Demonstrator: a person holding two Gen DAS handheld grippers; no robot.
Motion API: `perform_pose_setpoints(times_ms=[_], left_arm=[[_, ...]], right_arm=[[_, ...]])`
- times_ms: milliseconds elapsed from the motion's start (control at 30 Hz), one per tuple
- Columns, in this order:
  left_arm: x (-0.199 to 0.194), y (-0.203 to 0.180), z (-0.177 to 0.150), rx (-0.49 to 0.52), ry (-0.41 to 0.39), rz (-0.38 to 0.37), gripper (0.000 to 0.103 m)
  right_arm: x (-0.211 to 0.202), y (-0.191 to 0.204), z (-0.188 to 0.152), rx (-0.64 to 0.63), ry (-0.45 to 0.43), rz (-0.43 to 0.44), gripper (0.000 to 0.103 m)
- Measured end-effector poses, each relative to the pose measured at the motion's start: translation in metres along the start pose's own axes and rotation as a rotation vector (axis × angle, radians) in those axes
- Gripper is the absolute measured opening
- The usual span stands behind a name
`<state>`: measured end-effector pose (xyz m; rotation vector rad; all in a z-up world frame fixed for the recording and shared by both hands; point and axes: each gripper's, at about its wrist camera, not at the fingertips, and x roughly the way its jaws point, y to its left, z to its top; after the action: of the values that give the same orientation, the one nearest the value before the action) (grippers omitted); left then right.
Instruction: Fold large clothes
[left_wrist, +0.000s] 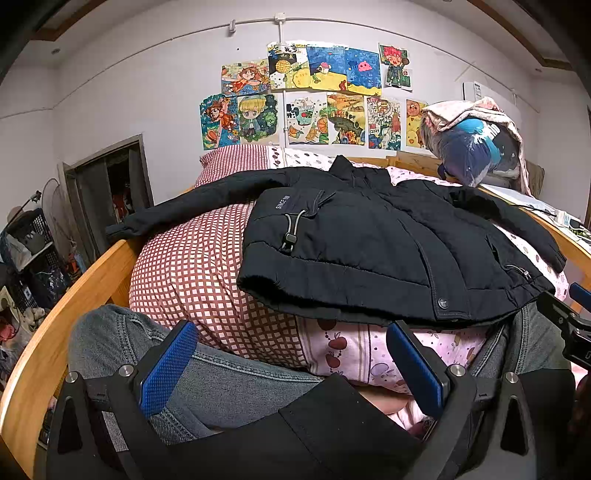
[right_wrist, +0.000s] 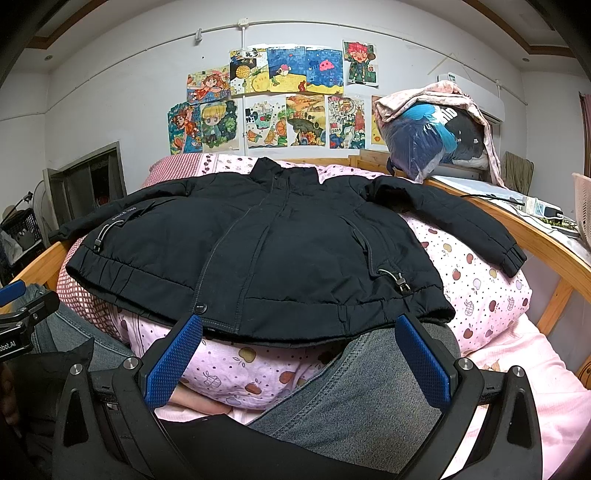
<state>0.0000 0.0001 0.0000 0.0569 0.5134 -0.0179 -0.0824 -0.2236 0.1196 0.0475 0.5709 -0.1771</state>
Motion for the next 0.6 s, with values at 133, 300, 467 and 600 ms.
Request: perform_pose_setpoints(times_ms=[133, 300, 467, 600], left_arm=[[0.0001, 0.0000, 0.0000, 0.000, 0.001, 0.000, 0.103], [0.0001, -0.0001, 0.0000, 0.000, 0.000, 0.000, 0.103], [0.0000, 0.0000, 0.0000, -0.001, 0.000, -0.001, 0.103], [0.0001, 0.0001, 0.0000, -0.001, 0.000, -0.001, 0.103]], right_arm=[[-0.0003, 0.0004, 0.0000, 0.000, 0.001, 0.000, 0.102], [-0.0008, 0.0009, -0.0001, 0.000, 0.001, 0.000, 0.102], [-0.0014, 0.0014, 0.0000, 0.000, 0.002, 0.000, 0.102], [-0.0017, 0.0018, 0.0002, 0.000, 0.002, 0.000, 0.102]])
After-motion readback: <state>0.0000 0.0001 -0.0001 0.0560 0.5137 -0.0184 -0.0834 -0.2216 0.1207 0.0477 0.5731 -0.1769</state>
